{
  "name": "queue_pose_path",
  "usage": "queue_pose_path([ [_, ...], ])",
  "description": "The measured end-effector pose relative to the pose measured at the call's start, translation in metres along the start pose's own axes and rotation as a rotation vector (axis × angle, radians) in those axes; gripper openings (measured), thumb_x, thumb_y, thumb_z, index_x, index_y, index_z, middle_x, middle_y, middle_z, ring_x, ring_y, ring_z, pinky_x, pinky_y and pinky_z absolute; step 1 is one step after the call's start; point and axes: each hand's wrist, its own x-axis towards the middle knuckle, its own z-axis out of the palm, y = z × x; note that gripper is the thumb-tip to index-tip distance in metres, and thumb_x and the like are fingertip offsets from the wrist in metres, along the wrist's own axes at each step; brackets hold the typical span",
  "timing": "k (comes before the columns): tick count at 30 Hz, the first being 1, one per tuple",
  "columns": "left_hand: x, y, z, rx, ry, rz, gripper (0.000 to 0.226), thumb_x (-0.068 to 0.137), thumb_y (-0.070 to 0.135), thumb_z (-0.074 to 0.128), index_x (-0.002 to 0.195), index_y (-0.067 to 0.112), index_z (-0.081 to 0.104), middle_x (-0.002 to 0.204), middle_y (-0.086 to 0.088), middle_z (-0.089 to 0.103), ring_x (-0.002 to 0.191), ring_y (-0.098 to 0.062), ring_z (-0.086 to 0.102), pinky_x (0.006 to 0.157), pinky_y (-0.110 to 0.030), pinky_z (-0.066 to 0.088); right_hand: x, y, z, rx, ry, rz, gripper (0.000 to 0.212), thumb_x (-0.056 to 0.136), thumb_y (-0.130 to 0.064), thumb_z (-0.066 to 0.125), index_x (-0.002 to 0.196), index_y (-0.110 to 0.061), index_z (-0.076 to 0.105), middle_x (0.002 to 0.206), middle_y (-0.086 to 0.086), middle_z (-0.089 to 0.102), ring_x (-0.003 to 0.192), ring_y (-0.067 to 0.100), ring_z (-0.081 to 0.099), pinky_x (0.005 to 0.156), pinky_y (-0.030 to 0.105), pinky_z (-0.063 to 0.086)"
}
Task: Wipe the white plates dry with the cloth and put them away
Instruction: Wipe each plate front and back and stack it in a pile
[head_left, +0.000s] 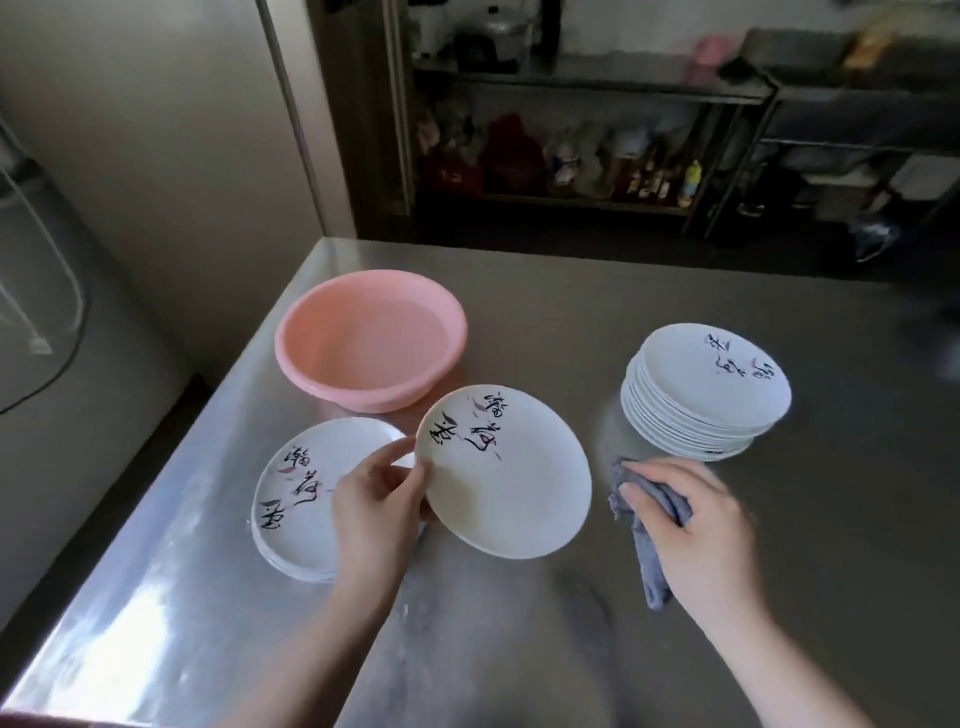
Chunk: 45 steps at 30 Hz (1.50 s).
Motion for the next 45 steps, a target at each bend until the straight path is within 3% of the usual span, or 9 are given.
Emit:
queue_pose_path([
  [2,-0.017,-0.006,0.03,0.003,-0.094,0.005,0.041,0.087,0.007,0.064,0.08,0.046,0.074,0.064,0.003,0.072,0.057,-0.014,0.069,0.054,-0.029,0.058,-0.003,0.013,-0.027,-0.021,0.08,0.035,0.022,0.08,-0.004,0.072,0.09,-0.023,0.074,0.096,-0.014,0.067,0.093,-0.001,0.06,0.079,0.003,0.039],
  [5,-0.05,-0.029,0.077,0.012,-0.186,-0.069,0.033,0.087,0.005,0.064,0.087,0.036,0.074,0.067,0.0,0.073,0.06,-0.023,0.07,0.051,-0.025,0.055,-0.014,0.041,-0.068,-0.062,0.157,0.093,0.017,0.08,-0.002,0.072,0.09,-0.016,0.075,0.095,-0.009,0.066,0.091,-0.002,0.06,0.078,0.004,0.039],
  [10,-0.107,-0.07,0.146,0.039,-0.283,-0.181,0.023,0.091,0.008,0.062,0.104,0.024,0.072,0.066,-0.002,0.073,0.056,-0.022,0.07,0.064,-0.038,0.059,-0.037,0.093,-0.122,-0.087,0.147,0.158,0.018,0.08,-0.001,0.072,0.088,-0.017,0.074,0.094,-0.01,0.066,0.089,-0.006,0.059,0.076,0.003,0.039],
  [14,-0.144,-0.088,0.182,0.024,-0.242,-0.252,0.023,0.09,0.008,0.064,0.106,0.022,0.072,0.064,-0.003,0.071,0.052,-0.013,0.066,0.049,-0.026,0.054,-0.043,0.129,-0.156,-0.074,0.1,0.165,0.02,0.079,0.0,0.073,0.086,-0.019,0.074,0.092,-0.014,0.065,0.086,-0.011,0.058,0.073,0.0,0.038],
  [20,-0.18,-0.092,0.218,0.071,-0.134,-0.284,0.023,0.089,0.008,0.066,0.106,0.022,0.071,0.065,0.002,0.072,0.051,-0.006,0.064,0.047,-0.015,0.049,-0.045,0.17,-0.182,0.024,-0.056,0.158,0.025,0.081,0.002,0.07,0.085,-0.022,0.074,0.091,-0.012,0.065,0.079,-0.006,0.063,0.064,0.002,0.045],
  [25,-0.189,-0.088,0.221,0.3,-0.166,-0.282,0.02,0.085,0.015,0.066,0.097,0.03,0.066,0.067,0.007,0.073,0.06,-0.011,0.069,0.067,-0.041,0.06,-0.046,0.188,-0.182,0.034,-0.18,0.236,0.025,0.079,-0.004,0.072,0.091,-0.026,0.076,0.094,-0.017,0.064,0.087,0.007,0.065,0.076,0.029,0.055],
  [33,-0.157,-0.077,0.213,0.782,-0.3,-0.094,0.014,0.083,0.032,0.067,0.096,0.031,0.063,0.062,0.013,0.065,0.064,-0.012,0.065,0.06,-0.027,0.05,-0.047,0.189,-0.154,-0.141,-0.314,0.2,0.037,0.075,0.0,0.063,0.098,-0.027,0.073,0.1,-0.019,0.061,0.095,0.003,0.059,0.077,0.005,0.038],
  [38,-0.134,-0.072,0.229,0.75,-0.275,0.065,0.022,0.084,0.024,0.07,0.106,0.027,0.07,0.09,0.005,0.068,0.077,-0.017,0.063,0.068,-0.024,0.043,-0.049,0.194,-0.142,-0.418,-0.403,0.172,0.03,0.084,-0.017,0.064,0.11,-0.03,0.068,0.114,-0.016,0.06,0.109,0.009,0.054,0.084,0.021,0.043],
  [45,-0.119,-0.077,0.242,0.726,-0.287,0.005,0.014,0.081,0.013,0.069,0.089,0.022,0.075,0.084,0.003,0.07,0.078,-0.018,0.063,0.068,-0.027,0.047,-0.021,0.184,-0.106,-0.393,-0.429,0.103,0.026,0.087,-0.021,0.064,0.112,-0.029,0.07,0.118,-0.015,0.061,0.113,0.012,0.051,0.091,0.028,0.043],
])
